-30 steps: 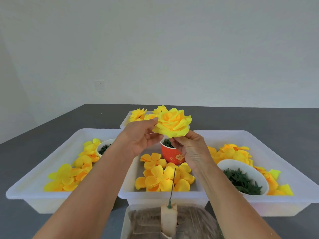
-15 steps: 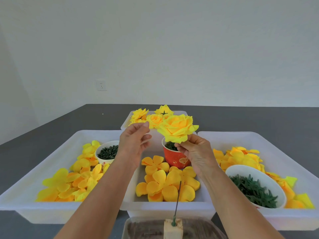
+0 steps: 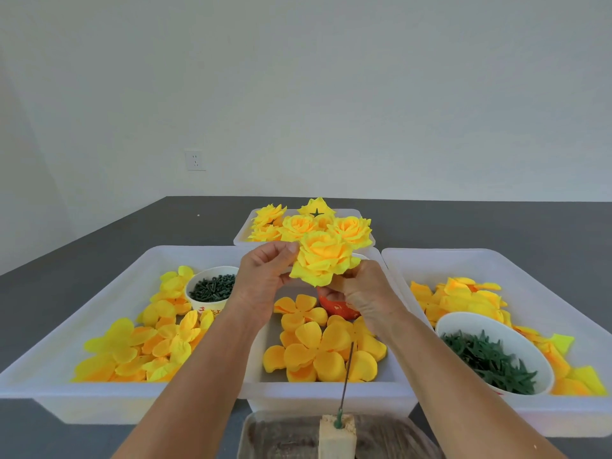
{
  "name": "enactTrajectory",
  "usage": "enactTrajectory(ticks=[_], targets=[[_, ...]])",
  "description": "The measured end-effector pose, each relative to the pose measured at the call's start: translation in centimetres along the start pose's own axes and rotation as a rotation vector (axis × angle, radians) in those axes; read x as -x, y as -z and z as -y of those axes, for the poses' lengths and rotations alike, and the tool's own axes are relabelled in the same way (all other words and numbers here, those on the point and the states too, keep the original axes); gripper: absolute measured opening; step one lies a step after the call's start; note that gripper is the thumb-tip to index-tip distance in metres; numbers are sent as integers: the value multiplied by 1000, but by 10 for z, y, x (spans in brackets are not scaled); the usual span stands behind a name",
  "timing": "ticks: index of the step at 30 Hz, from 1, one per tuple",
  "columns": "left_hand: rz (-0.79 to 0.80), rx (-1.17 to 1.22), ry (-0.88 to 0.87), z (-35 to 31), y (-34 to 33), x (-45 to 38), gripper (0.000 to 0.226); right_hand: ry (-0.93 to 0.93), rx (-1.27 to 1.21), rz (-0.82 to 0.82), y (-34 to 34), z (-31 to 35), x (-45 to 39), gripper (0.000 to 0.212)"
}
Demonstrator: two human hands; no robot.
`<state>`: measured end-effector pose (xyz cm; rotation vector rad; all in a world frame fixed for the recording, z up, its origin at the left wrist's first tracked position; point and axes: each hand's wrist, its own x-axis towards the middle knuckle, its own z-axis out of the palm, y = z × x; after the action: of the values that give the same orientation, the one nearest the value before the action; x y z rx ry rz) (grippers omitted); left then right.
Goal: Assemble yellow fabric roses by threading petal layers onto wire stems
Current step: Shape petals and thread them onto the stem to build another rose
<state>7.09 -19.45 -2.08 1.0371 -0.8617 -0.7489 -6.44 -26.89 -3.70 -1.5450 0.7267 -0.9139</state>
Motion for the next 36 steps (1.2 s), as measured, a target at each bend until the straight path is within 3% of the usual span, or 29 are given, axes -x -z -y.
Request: enactTrajectory(ticks=[2,6,9,17,22,27,32,36], targets=[[-4,5,-4,0,0,-1,38,26,16,32,0,3,-3,9],[-78,-135,10,6,-4,-2,26,103,54,-19,1,-5,-1,10],[-69,-205,-17,9,-8,1,36,132,70,-70,4,-11,0,10],[-97,-221,-93,9,-3,2,12,201,230,-176,7,-11,0,7],[-16,-221,-67,11,-1,4,8,258,313,-243,9,-10,0,13],[-58,-339,-5,14,0,3,5,293,374,-239,9,-11,1,10],[-48,-337,89,15,2,2,24,297,380,-213,8,-12,-1,8],[-44,-255,56,12,3,3,14,246,358,-168,8,-14,-2,12]])
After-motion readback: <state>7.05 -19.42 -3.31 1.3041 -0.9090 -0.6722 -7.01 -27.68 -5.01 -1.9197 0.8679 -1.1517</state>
